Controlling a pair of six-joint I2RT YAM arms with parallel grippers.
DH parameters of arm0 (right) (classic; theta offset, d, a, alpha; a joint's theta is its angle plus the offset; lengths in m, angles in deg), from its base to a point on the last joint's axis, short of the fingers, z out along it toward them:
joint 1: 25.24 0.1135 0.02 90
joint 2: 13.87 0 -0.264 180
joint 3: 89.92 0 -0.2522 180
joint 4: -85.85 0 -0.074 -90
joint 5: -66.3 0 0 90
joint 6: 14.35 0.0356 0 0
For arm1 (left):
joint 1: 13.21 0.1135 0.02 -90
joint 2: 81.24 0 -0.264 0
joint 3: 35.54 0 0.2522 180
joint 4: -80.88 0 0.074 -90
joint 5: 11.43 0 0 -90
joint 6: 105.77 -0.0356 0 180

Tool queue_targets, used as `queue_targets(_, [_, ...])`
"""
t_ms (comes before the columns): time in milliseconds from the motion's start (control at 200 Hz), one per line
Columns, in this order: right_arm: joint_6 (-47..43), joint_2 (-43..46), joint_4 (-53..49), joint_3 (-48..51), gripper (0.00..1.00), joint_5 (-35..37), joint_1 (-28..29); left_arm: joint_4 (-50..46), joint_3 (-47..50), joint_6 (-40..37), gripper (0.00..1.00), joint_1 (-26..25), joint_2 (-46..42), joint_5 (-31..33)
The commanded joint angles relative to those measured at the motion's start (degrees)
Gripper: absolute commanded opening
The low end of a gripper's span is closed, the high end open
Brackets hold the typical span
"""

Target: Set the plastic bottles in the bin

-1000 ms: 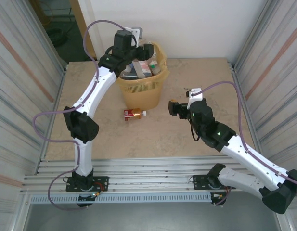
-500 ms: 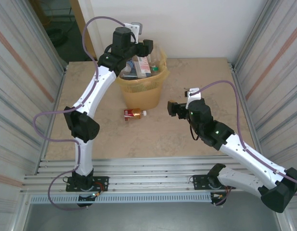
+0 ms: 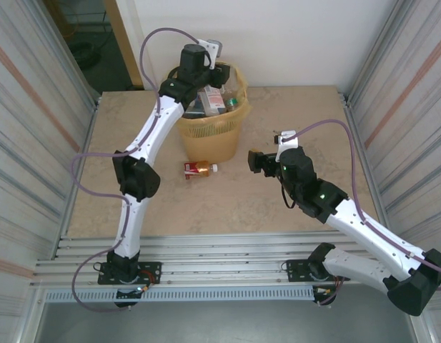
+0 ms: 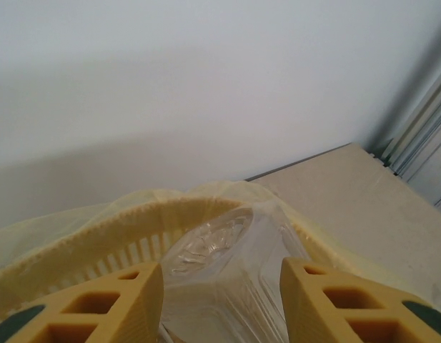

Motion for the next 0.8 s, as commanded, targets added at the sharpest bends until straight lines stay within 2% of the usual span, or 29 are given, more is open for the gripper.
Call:
queue_targets(0, [1.52, -0.02, 0.01, -0.62, 0.98, 0.01, -0.44, -4.47, -3.02, -1.43, 0.47, 0.32, 0.98, -0.20])
queue_targets(401, [2.30, 0.15, -1.12, -0.60, 0.98, 0.62, -0.49, -11.84, 1.29, -0.31, 0.44, 0.69, -1.03, -0.26])
queue_targets(636, [1.26, -0.97, -2.59, -1.89, 0.98, 0.78, -0.53, -9.11, 3.60, 0.45, 0.50, 0.71, -6.36, -4.09])
queue_targets(796, [-3.05, -3.39, -3.27, -2.99, 0.98, -1.68, -0.37, -7.23, 4.72, 1.04, 0.59, 0.03, -10.92, -7.72])
